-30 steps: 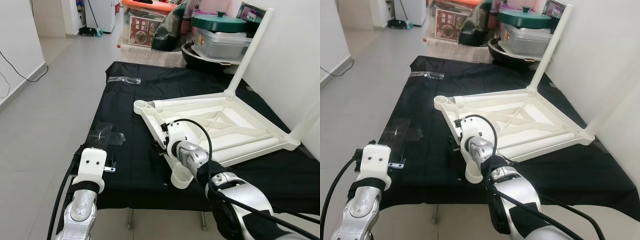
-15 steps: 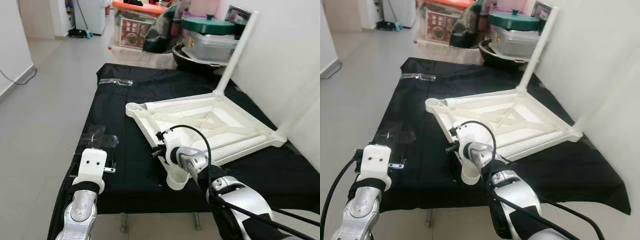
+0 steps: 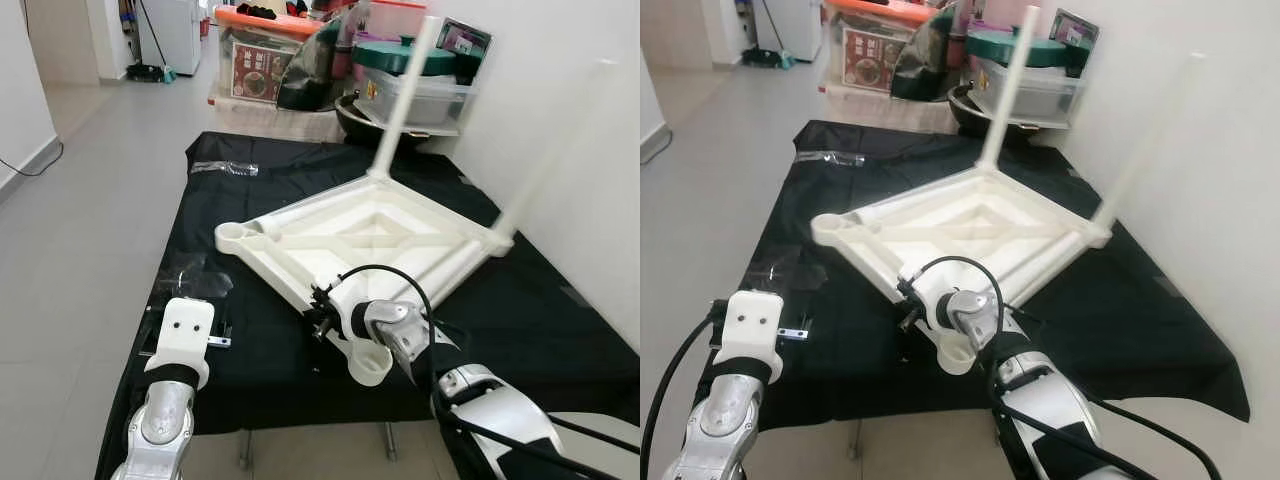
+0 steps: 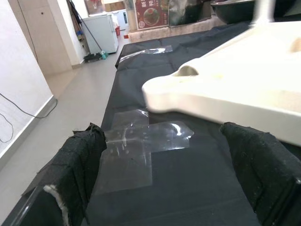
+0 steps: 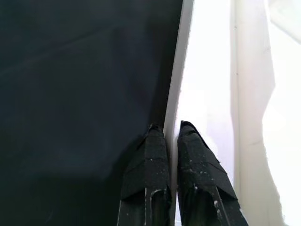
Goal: Building children table
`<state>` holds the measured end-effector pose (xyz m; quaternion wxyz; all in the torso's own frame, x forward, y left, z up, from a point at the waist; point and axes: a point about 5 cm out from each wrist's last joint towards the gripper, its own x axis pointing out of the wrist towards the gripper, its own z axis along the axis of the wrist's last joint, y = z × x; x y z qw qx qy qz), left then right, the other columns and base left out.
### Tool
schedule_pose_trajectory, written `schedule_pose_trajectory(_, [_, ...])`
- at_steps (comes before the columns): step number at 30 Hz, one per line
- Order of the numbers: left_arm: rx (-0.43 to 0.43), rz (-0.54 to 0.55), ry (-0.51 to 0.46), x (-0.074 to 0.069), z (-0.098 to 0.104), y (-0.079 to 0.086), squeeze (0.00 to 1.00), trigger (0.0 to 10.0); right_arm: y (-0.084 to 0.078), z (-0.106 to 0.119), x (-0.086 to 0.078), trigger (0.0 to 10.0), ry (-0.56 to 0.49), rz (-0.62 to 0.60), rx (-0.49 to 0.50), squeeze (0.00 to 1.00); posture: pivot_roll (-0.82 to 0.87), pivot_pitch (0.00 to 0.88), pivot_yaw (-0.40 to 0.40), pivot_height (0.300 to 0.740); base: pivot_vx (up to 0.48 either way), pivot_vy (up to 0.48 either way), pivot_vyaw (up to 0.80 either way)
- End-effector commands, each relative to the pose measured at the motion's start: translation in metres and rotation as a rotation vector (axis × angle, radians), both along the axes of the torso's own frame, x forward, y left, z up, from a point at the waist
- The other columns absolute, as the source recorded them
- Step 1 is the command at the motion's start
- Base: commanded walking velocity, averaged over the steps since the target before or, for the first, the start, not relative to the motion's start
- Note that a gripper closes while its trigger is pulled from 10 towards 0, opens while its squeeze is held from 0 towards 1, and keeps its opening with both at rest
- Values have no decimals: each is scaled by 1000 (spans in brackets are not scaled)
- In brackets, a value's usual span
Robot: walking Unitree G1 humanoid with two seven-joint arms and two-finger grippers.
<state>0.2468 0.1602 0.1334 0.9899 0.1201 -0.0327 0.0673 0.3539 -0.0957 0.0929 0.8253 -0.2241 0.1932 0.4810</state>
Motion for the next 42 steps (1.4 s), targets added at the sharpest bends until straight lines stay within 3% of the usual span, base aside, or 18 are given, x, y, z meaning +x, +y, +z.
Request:
schedule_pose_trajectory(1, [0, -9, 19, -2, -3, -3, 0, 10000, -11, -29, -30, 0, 110, 331, -184, 0, 161, 0, -176, 740, 0, 0, 0])
schedule_pose_trajectory(7, [0, -12, 24, -2, -4, -3, 0, 10000, -40, -29, -38, 0, 98, 474, -294, 0, 152, 0, -172, 740, 0, 0, 0])
schedule_pose_trajectory(8, [0, -12, 24, -2, -4, -3, 0, 10000, -40, -29, -38, 0, 98, 474, -294, 0, 152, 0, -172, 740, 0, 0, 0])
schedule_pose_trajectory(9, [1, -12, 26, -2, -5, -3, 0, 10000, -54, -28, -36, 0, 76, 459, -368, 0, 152, 0, -173, 740, 0, 0, 0])
schedule_pose_trajectory(11, [1, -12, 26, -2, -5, -3, 0, 10000, -54, -28, -36, 0, 76, 459, -368, 0, 152, 0, -173, 740, 0, 0, 0])
schedule_pose_trajectory(13, [2, -10, 27, -2, -5, -3, 0, 10000, -62, -21, -26, 0, 39, 376, -398, 0, 157, 0, -175, 740, 0, 0, 0])
schedule_pose_trajectory(14, [3, -7, 26, -2, -4, -3, 0, 10000, -76, -10, -16, 0, -43, 313, -480, 0, 157, 0, -175, 740, 0, 0, 0])
schedule_pose_trajectory(17, [4, -6, 26, -2, -4, -3, 0, 10000, -83, -7, -13, 0, -76, 302, -526, 0, 158, 0, -175, 740, 0, 0, 0])
schedule_pose_trajectory(18, [4, -5, 25, -2, -4, -3, 0, 10000, -105, 2, -6, 0, -131, 228, -659, 0, 161, 0, -180, 740, 0, 0, 0])
schedule_pose_trajectory(25, [5, 1, 23, -2, -4, -1, 0, 10000, -121, 21, 1, 0, -142, 152, -630, 0, 158, 0, -182, 740, 0, 0, 0])
schedule_pose_trajectory(30, [5, -1, 25, -2, -5, -2, 0, 10000, -128, 17, -10, 0, -101, 270, -644, 0, 153, 0, -178, 740, 0, 0, 0])
schedule_pose_trajectory(31, [5, -2, 25, -1, -5, -2, 0, 10000, -129, 16, -11, 2863, -102, 280, -650, 0, 149, 0, -172, 740, 0, 0, 0])
schedule_pose_trajectory(33, [5, -3, 25, -1, -5, -2, 0, 10000, -129, 16, -11, 2863, -108, 283, -657, 0, 149, 0, -172, 740, 0, 0, 0])
schedule_pose_trajectory(34, [4, -6, 25, -1, -5, -2, 0, 10000, -128, 19, -6, 10000, -116, 214, -642, 0, 145, 0, -168, 740, 0, 0, 0])
schedule_pose_trajectory(37, [4, -6, 25, -1, -5, -2, 0, 10000, -128, 19, -6, 10000, -116, 214, -642, 0, 145, 0, -168, 740, 0, 0, 0])
schedule_pose_trajectory(38, [5, -7, 25, -1, -5, -2, 0, 10000, -125, 25, 0, 10000, -125, 152, -576, 1000, 145, 0, -168, 740, 0, 0, 0])
schedule_pose_trajectory(40, [7, -5, 21, -1, -4, -2, 0, 10000, -116, 59, 16, 10000, -207, 29, -347, 1000, 155, 0, -167, 740, 0, 0, 0])
schedule_pose_trajectory(42, [8, -3, 18, -2, -3, -1, 0, 10000, -114, 82, 22, 10000, -245, 10, -209, 1000, 156, 0, -164, 740, 0, 0, 0])
